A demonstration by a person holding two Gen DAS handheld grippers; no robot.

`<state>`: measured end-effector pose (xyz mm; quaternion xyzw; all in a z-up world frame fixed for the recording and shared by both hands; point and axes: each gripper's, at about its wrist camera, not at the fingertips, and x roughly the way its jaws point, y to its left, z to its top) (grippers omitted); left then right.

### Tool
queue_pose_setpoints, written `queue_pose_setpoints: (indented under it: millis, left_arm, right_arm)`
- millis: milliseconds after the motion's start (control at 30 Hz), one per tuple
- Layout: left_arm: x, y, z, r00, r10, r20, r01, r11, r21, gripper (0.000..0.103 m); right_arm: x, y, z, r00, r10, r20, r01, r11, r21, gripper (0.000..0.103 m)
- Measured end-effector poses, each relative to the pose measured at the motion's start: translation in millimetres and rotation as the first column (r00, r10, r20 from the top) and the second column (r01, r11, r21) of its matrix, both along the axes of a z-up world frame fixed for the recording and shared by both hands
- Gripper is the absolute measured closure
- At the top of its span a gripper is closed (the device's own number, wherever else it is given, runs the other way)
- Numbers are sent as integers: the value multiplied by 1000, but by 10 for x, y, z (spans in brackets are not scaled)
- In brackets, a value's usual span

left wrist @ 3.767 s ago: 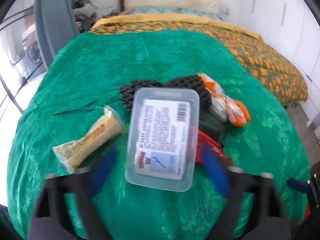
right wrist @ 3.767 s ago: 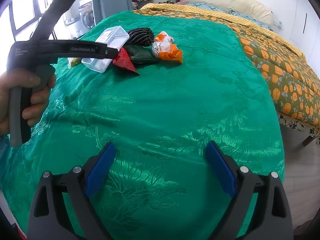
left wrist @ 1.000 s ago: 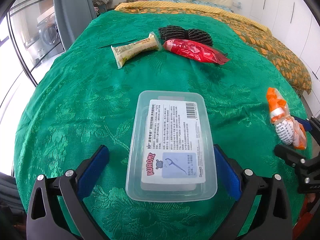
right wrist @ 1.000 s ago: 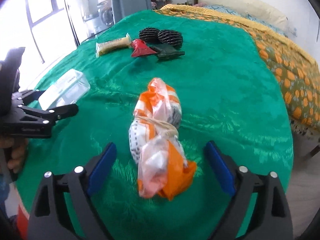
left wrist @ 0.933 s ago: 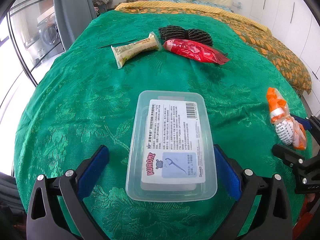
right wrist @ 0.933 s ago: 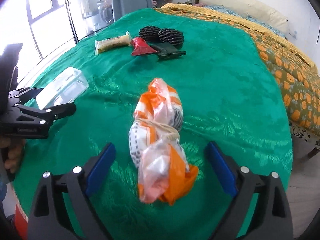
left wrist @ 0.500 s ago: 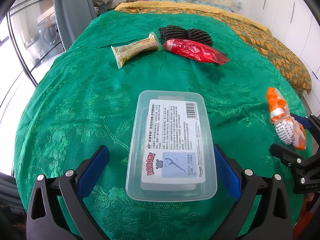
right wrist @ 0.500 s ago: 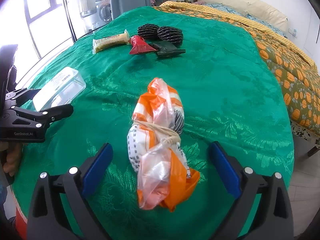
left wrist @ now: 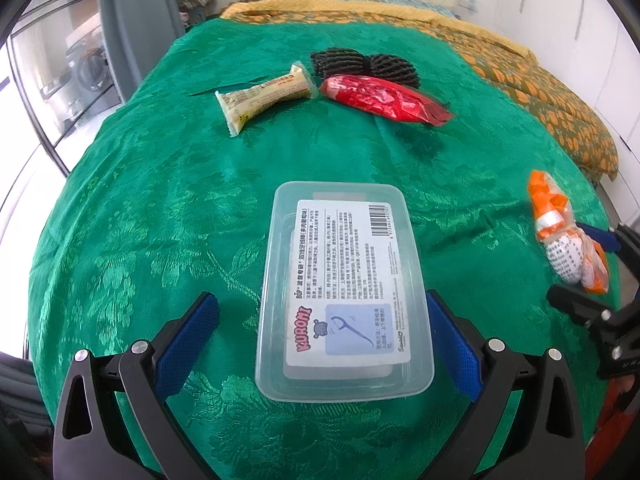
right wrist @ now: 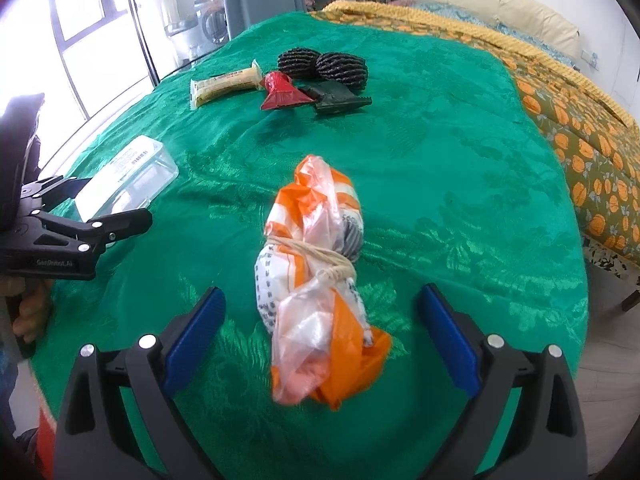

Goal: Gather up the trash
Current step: 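Grasp the orange-white plastic bag with the right tool while the left tool holds the box, then carry the box and bag over the blue wastebasket and open both tools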

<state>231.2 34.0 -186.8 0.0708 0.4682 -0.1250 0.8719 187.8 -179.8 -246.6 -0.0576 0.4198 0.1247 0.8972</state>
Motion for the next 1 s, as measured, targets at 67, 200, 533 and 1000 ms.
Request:
queue_pose_setpoints:
  millis: [67, 200, 533, 1000]
  left_arm:
    - [6, 19, 21, 1000, -11, -4, 11, 1000, -4, 5]
    - [52, 33, 50, 1000, -7, -4, 7, 1000, -2, 7]
    - [-114, -114, 181, 998, -37, 56, 35, 998, 44, 41]
    - [-680, -1032, 441, 982, -189, 31, 191, 970, -149, 42]
  right_arm:
    - [-22, 7, 74, 1000, 9, 2, -9, 1000, 10, 9]
    - [42, 177, 162, 998, 52, -21, -53, 997, -47, 12]
    - [-58, 114, 235, 999, 33, -25, -33, 999, -1, 59]
    - [-723, -1209, 452, 990, -137, 18, 133, 980, 147, 59]
